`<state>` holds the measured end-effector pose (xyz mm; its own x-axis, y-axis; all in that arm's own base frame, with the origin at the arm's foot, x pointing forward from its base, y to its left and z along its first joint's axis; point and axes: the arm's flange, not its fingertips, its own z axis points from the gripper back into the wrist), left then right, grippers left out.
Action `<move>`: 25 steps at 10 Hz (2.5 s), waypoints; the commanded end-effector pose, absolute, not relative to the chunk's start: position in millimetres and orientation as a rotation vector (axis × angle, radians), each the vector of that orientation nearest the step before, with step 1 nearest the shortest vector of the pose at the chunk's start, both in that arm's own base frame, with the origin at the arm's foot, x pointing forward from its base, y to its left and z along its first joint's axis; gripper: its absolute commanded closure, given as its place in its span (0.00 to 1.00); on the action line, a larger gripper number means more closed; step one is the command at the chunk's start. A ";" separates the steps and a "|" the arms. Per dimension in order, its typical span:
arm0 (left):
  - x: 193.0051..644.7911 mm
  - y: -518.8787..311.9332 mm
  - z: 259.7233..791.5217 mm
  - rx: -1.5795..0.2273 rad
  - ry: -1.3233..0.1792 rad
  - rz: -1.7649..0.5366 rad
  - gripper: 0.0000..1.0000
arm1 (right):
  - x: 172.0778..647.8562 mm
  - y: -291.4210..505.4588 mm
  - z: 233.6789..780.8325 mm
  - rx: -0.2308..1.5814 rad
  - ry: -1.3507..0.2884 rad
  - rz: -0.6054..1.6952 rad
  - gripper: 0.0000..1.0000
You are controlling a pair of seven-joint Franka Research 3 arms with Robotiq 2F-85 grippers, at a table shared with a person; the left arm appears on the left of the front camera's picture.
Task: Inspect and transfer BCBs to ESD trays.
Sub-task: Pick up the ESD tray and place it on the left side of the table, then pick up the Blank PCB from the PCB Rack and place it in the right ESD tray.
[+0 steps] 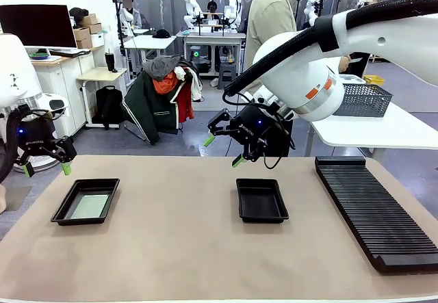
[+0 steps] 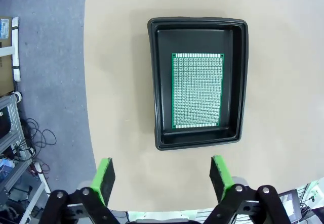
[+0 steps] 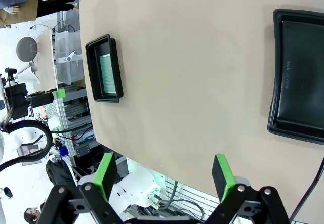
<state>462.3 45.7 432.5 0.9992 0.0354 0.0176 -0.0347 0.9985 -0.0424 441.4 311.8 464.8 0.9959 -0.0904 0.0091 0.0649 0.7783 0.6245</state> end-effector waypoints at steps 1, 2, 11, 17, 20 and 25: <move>461.6 46.3 429.5 -0.042 -0.025 0.038 0.00 | 441.4 312.4 465.1 0.656 -0.045 -0.099 0.00; 461.6 46.3 429.5 -0.042 -0.025 0.038 0.00 | 441.4 312.4 465.1 0.656 -0.045 -0.099 0.00; 461.6 46.3 429.5 -0.042 -0.025 0.038 0.00 | 441.4 312.4 465.1 0.656 -0.045 -0.099 0.00; 461.6 46.3 429.5 -0.042 -0.025 0.038 0.00 | 441.4 312.4 465.1 0.656 -0.045 -0.099 0.00; 461.6 46.3 429.5 -0.042 -0.025 0.038 0.00 | 441.4 312.4 465.1 0.656 -0.045 -0.099 0.00; 461.6 46.3 429.5 -0.042 -0.025 0.038 0.00 | 441.4 312.4 465.1 0.656 -0.045 -0.099 0.00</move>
